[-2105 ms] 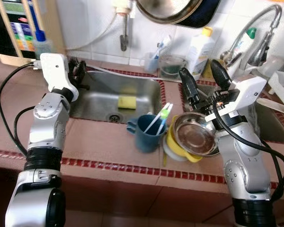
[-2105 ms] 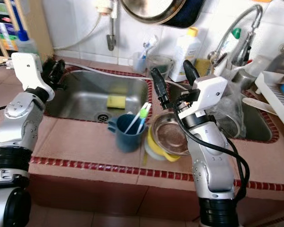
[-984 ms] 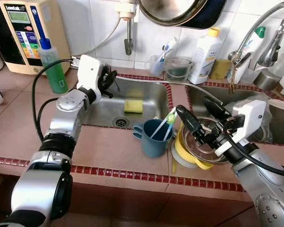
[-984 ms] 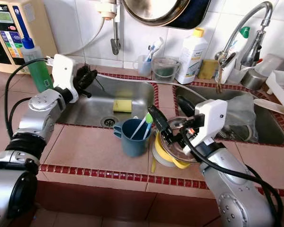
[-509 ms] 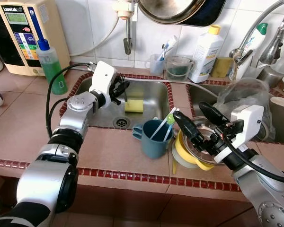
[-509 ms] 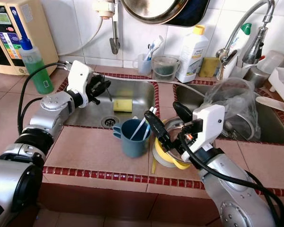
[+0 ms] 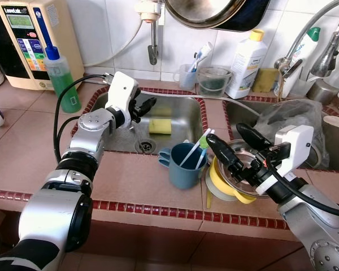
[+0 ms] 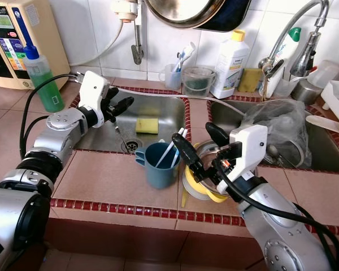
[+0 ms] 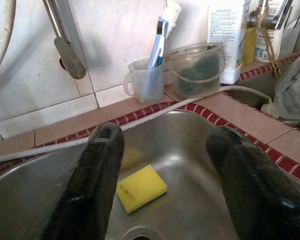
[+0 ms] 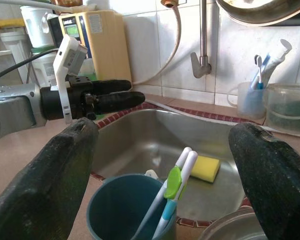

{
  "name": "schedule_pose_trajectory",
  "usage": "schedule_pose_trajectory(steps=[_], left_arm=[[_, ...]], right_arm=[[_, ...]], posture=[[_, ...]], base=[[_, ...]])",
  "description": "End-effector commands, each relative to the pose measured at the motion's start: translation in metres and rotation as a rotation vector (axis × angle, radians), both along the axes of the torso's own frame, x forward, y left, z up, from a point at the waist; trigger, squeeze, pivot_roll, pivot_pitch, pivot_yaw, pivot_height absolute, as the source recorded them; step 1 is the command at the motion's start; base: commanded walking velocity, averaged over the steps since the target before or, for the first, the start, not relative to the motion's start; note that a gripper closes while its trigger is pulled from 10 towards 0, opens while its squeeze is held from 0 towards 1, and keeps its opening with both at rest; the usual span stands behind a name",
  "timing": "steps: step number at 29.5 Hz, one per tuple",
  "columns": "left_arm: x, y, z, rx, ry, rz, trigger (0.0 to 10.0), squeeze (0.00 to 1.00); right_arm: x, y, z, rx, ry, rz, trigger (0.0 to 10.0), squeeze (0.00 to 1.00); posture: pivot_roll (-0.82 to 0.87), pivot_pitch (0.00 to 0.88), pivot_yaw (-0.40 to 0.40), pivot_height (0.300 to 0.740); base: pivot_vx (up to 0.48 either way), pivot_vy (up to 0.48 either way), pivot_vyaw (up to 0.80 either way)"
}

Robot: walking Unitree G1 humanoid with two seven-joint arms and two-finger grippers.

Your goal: Kitchen organization

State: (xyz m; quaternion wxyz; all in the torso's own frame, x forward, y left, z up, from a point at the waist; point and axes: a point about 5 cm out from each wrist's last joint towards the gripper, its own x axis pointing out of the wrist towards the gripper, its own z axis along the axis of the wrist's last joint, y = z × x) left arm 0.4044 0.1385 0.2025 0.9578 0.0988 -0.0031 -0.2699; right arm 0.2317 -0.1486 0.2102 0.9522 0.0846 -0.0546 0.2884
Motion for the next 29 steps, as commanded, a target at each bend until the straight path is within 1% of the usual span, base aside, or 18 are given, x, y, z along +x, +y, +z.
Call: schedule_pose_trajectory(steps=[1,3,5,6,7,12,16,19,20,21,24,25,26,29], left_arm=[[0.001,0.002,0.006,0.01,-0.014,-0.006,10.0,1.0],[0.001,0.002,0.006,0.018,-0.017,-0.012,10.0,1.0],[0.0,0.002,0.005,0.058,-0.028,-0.024,10.0,1.0],[0.0,0.002,0.005,0.063,-0.03,-0.027,10.0,0.11],[0.0,0.003,0.006,0.064,-0.032,-0.029,10.0,0.0],[-0.002,0.004,0.01,0.056,-0.05,-0.061,10.0,0.0],[-0.01,-0.002,0.015,0.018,-0.08,-0.147,10.0,0.0],[-0.016,-0.006,0.016,0.01,-0.092,-0.192,10.0,0.0],[-0.016,-0.006,0.016,0.01,-0.092,-0.192,10.0,0.0],[-0.02,-0.008,0.016,0.005,-0.097,-0.205,10.0,0.0],[-0.022,-0.008,0.015,0.002,-0.099,-0.208,10.0,0.0],[-0.024,-0.009,0.015,0.0,-0.1,-0.21,10.0,0.0],[-0.031,-0.009,0.013,-0.011,-0.098,-0.224,10.0,0.0],[-0.04,-0.008,0.011,-0.021,-0.089,-0.239,10.0,0.0]], right_arm=[[-0.001,0.0,0.006,0.003,-0.019,0.006,10.0,0.0],[-0.001,0.0,0.006,0.003,-0.02,0.007,10.0,0.0],[0.0,0.0,0.006,0.001,-0.021,0.008,10.0,0.0],[0.0,0.0,0.006,0.0,-0.021,0.009,10.0,0.0],[0.0,0.0,0.006,-0.003,-0.023,0.008,10.0,0.0],[0.003,-0.001,0.005,-0.028,-0.048,0.0,10.0,0.0],[0.008,0.002,0.001,-0.041,-0.063,-0.001,10.0,0.0],[0.011,0.004,-0.001,-0.038,-0.062,0.003,10.0,0.0],[0.011,0.004,-0.001,-0.038,-0.062,0.003,10.0,0.0],[0.013,0.006,-0.004,-0.038,-0.058,0.009,10.0,0.0],[0.014,0.007,-0.005,-0.036,-0.056,0.013,10.0,0.0],[0.014,0.007,-0.005,-0.034,-0.054,0.015,10.0,0.0],[0.016,0.008,-0.007,-0.03,-0.053,0.02,10.0,0.0],[0.017,0.009,-0.01,-0.027,-0.051,0.024,10.0,0.0]], posture=[[-0.12,0.0,-0.009,0.74],[-0.12,0.0,-0.01,0.74],[-0.12,0.0,-0.01,0.74],[-0.12,0.0,-0.012,0.74],[-0.12,0.0,-0.012,0.74],[-0.11,0.001,-0.015,0.74],[-0.1,0.001,-0.022,0.74],[-0.1,0.002,-0.024,0.74],[-0.1,0.002,-0.024,0.74],[-0.09,0.002,-0.027,0.74],[-0.09,0.002,-0.03,0.74],[-0.08,0.002,-0.032,0.74],[-0.07,0.002,-0.04,0.74],[-0.07,0.001,-0.043,0.74]], base=[[0.0,0.0,0.0],[0.0,0.0,0.0],[0.0,0.0,0.0],[0.0,0.0,0.0],[0.0,0.0,0.0],[0.0,0.0,0.0],[0.0,0.0,0.0],[0.0,0.0,0.0],[0.0,0.0,0.0],[0.0,0.0,0.0],[0.0,0.0,0.0],[0.0,0.0,0.0],[0.0,0.0,0.0],[0.0,0.0,0.0]])
